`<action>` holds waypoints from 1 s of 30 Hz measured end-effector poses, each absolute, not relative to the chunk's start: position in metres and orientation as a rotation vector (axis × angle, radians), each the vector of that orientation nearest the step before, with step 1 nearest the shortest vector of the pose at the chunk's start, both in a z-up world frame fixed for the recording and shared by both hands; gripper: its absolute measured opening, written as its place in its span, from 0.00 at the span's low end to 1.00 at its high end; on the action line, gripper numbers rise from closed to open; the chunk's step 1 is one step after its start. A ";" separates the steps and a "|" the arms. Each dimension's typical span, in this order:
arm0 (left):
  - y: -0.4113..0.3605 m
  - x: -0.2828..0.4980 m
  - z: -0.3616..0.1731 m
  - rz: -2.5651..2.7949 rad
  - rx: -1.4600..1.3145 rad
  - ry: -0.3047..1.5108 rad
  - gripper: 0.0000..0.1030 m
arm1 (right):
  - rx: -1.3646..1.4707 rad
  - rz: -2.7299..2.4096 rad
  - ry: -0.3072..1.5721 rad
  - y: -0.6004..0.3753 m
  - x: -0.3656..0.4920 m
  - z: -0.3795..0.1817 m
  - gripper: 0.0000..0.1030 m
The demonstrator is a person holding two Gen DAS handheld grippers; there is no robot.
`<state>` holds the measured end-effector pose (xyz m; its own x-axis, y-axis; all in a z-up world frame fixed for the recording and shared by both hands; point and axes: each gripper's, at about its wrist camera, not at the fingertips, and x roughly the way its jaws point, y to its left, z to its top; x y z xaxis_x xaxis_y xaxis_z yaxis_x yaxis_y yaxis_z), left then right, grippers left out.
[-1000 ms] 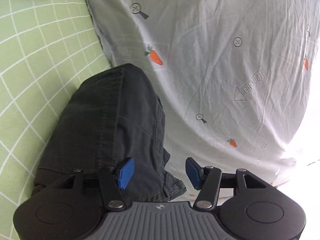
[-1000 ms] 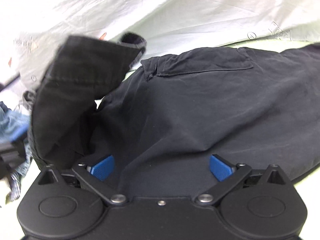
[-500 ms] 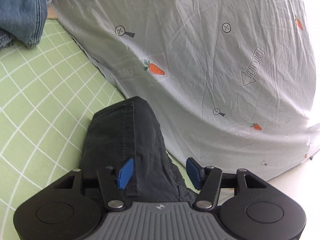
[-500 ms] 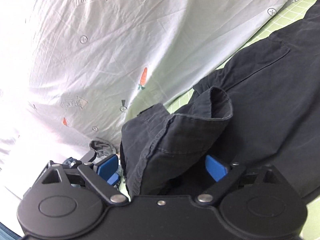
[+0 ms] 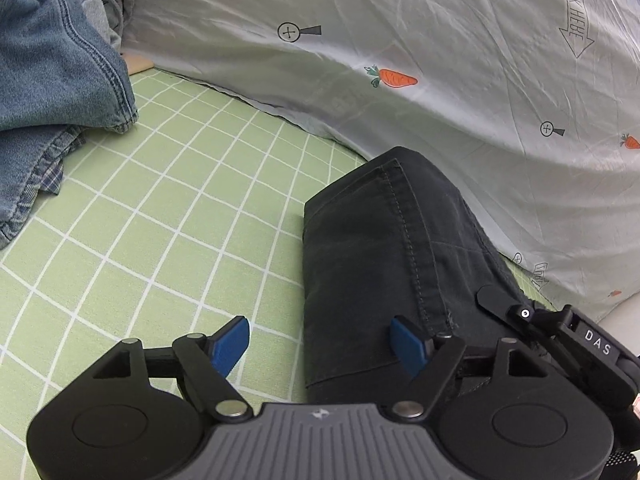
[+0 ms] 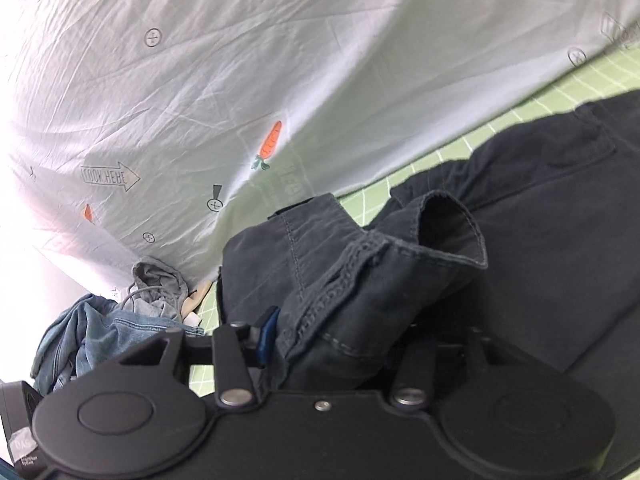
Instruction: Fold clothes
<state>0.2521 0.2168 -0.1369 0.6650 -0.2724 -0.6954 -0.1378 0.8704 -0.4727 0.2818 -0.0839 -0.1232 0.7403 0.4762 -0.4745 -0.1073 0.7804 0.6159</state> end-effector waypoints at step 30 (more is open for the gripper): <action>0.100 0.255 -0.126 -0.217 -0.038 0.944 0.76 | 0.580 -0.036 0.748 -0.237 0.267 -0.178 0.38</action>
